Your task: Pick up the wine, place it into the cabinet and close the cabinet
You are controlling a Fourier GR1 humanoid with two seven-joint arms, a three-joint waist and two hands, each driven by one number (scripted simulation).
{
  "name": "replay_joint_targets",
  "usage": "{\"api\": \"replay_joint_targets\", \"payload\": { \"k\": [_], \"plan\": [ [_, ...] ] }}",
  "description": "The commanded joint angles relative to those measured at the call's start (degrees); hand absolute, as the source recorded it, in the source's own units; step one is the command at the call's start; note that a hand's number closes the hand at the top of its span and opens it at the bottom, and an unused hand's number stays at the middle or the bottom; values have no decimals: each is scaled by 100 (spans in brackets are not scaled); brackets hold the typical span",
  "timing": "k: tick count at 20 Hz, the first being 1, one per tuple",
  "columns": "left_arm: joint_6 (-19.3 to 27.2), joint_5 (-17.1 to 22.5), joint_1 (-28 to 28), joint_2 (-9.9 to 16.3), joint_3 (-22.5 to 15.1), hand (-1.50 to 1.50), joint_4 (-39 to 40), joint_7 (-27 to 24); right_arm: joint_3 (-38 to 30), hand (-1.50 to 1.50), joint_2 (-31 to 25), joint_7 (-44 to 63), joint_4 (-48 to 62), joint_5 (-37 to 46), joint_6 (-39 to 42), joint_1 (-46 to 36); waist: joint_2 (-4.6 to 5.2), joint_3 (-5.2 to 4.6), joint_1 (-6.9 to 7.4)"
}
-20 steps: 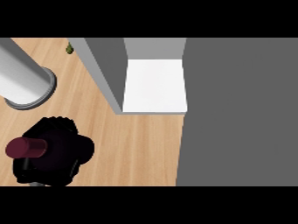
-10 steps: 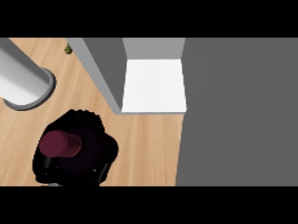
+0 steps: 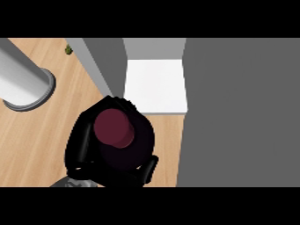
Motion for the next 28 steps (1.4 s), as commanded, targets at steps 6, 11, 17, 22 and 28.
{"api": "replay_joint_targets", "payload": {
  "k": [6,11,17,22,28],
  "plan": [
    [1224,22,-1583,-20,-218,150,817,444,-164,-150,-142,655,-767,-572,-80,-71,3,-2,-23],
    [1941,-80,-2031,-20,-504,150,1043,600,-294,-150,-106,40,-806,-713,296,650,0,3,-49],
    [1989,-142,-2174,-20,-459,150,1555,292,-262,-150,-111,266,-842,-685,177,410,3,-1,-28],
    [2278,404,-2277,-20,-557,150,2306,-431,-157,-150,-140,309,-807,-544,194,236,14,-4,-72],
    [2389,908,-1989,-20,-728,150,2352,-993,-386,-150,-246,771,-864,-825,-32,-198,4,-6,-64]
  ]
}}
